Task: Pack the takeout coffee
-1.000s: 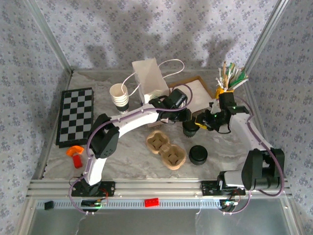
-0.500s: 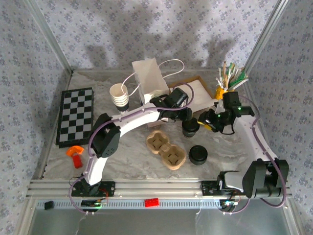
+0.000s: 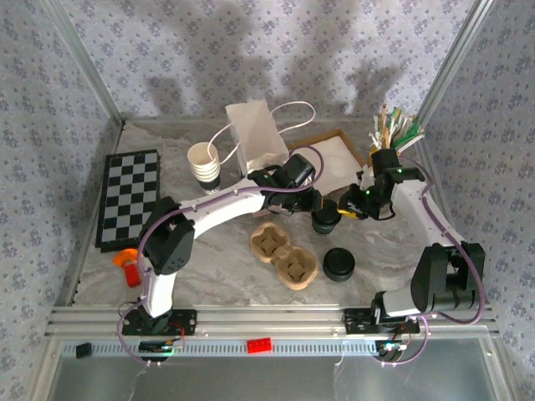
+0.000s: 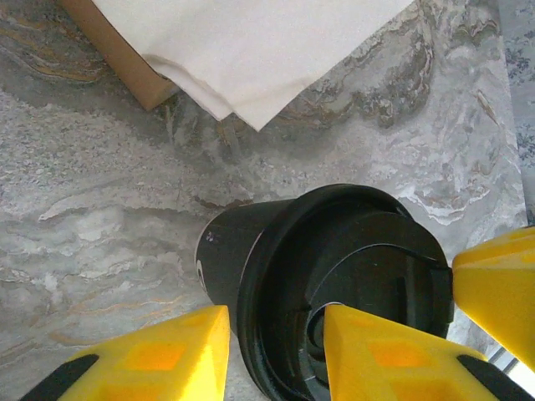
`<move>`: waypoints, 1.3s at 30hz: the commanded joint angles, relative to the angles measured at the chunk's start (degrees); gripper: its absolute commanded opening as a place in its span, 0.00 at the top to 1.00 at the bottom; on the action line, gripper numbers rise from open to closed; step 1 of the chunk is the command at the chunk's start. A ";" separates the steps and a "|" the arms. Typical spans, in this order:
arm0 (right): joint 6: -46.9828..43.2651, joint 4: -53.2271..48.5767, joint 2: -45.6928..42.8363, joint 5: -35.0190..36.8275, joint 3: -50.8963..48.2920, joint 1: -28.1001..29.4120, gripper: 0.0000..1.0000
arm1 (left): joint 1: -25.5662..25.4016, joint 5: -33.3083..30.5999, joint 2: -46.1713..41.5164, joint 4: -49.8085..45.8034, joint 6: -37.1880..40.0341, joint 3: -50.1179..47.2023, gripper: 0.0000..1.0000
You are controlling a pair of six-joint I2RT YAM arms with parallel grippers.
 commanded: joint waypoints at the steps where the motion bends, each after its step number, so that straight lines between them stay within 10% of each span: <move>1: -1.30 -1.68 1.38 0.56 0.49 0.51 0.80 | -0.27 1.68 0.42 1.16 -0.32 0.13 0.66; 19: 0.07 -1.24 -0.76 3.43 -1.50 2.78 0.84 | -0.27 0.32 0.33 0.09 0.61 0.22 0.69; 39: 2.03 -8.30 -9.17 11.80 9.11 6.35 0.52 | -0.45 -2.49 -10.24 -0.21 2.38 -3.32 0.65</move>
